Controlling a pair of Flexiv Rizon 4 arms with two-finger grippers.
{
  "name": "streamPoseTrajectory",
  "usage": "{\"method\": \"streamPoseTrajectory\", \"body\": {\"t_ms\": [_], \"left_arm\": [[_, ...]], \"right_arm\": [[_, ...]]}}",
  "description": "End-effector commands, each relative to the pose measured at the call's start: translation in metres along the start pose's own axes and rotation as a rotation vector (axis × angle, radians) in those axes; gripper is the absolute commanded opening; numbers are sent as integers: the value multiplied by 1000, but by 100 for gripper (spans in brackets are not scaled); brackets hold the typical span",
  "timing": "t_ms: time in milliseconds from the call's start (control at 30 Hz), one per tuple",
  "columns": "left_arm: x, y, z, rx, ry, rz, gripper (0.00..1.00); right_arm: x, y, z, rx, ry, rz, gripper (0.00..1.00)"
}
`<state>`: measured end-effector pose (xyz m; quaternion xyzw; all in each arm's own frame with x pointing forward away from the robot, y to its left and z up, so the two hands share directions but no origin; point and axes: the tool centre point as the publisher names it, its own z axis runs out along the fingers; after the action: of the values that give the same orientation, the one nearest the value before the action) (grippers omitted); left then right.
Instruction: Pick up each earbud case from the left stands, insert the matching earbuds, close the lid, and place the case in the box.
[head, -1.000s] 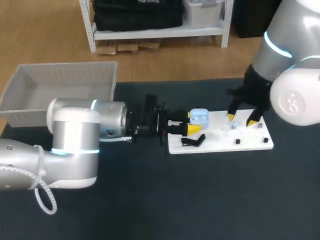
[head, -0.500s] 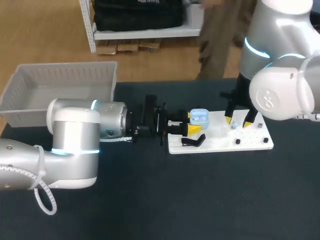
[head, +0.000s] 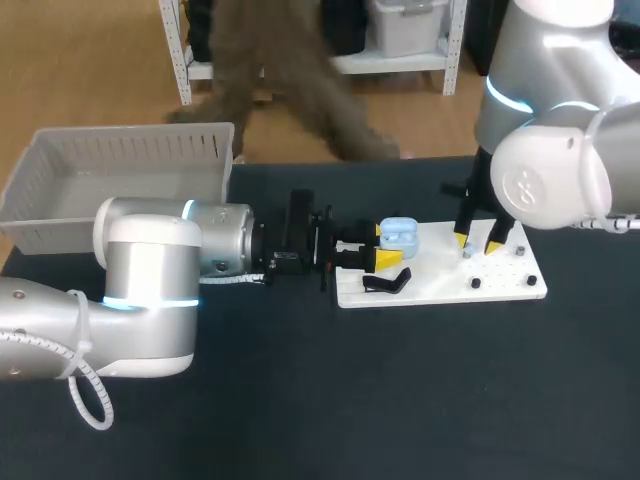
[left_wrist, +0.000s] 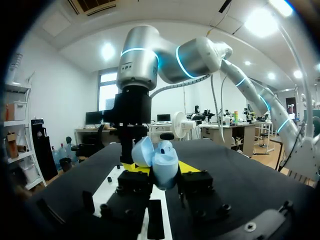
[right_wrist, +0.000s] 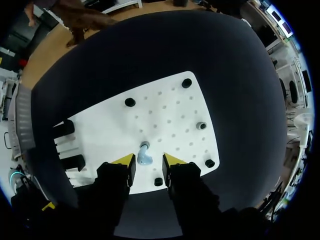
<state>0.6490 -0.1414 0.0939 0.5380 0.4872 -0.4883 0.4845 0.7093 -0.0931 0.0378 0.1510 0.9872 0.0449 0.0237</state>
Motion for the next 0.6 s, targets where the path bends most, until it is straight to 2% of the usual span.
{"method": "streamPoseTrajectory", "body": {"t_ms": [33, 200, 600], "left_arm": [[0, -2, 0, -9, -1, 3, 0], [0, -2, 0, -9, -1, 3, 0], [0, -2, 0, -9, -1, 3, 0]], "right_arm": [[-1, 0, 1, 1, 4, -2, 33], [-3, -2, 3, 2, 10, -6, 30], [-3, 0, 8, -5, 34, -12, 30]]}}
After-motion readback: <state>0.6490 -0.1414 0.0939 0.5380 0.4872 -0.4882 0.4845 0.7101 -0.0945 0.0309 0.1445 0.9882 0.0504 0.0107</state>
